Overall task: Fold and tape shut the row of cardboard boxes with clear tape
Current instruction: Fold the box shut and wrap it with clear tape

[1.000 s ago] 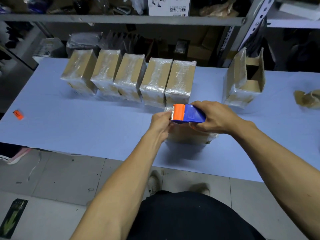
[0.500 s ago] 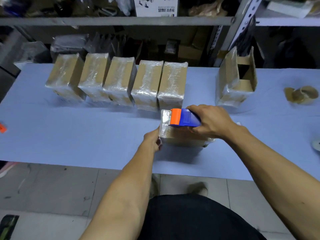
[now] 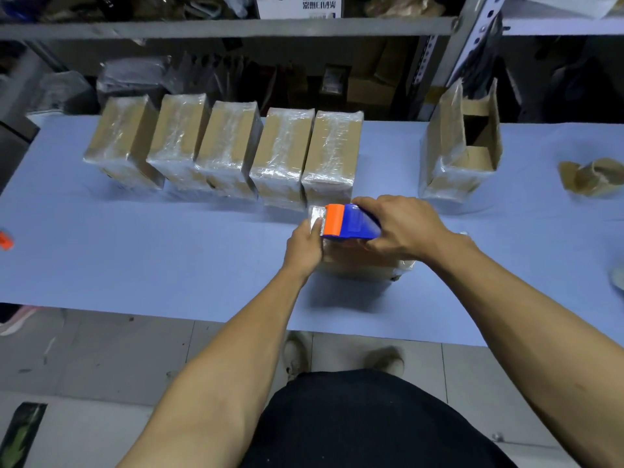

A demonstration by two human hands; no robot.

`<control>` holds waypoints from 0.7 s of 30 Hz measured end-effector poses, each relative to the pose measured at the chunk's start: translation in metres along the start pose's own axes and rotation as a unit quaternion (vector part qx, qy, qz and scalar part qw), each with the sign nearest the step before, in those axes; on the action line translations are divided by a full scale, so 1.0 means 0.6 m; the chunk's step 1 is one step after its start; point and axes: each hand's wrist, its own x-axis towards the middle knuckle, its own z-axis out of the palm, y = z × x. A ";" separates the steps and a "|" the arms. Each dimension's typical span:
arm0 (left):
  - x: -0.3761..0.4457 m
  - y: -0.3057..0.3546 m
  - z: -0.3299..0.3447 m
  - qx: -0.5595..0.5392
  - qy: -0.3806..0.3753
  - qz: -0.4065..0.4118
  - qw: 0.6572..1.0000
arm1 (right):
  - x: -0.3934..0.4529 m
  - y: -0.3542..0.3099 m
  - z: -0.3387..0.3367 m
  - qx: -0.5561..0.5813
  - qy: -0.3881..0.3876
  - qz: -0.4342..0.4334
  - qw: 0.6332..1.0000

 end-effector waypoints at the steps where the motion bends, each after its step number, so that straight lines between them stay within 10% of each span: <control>1: -0.002 0.000 -0.002 -0.018 0.000 0.000 1.000 | 0.001 0.002 -0.001 0.001 -0.005 -0.004 1.000; 21: -0.008 -0.001 0.005 -0.044 0.050 -0.003 0.998 | -0.087 0.110 -0.017 -0.026 -0.013 0.000 1.000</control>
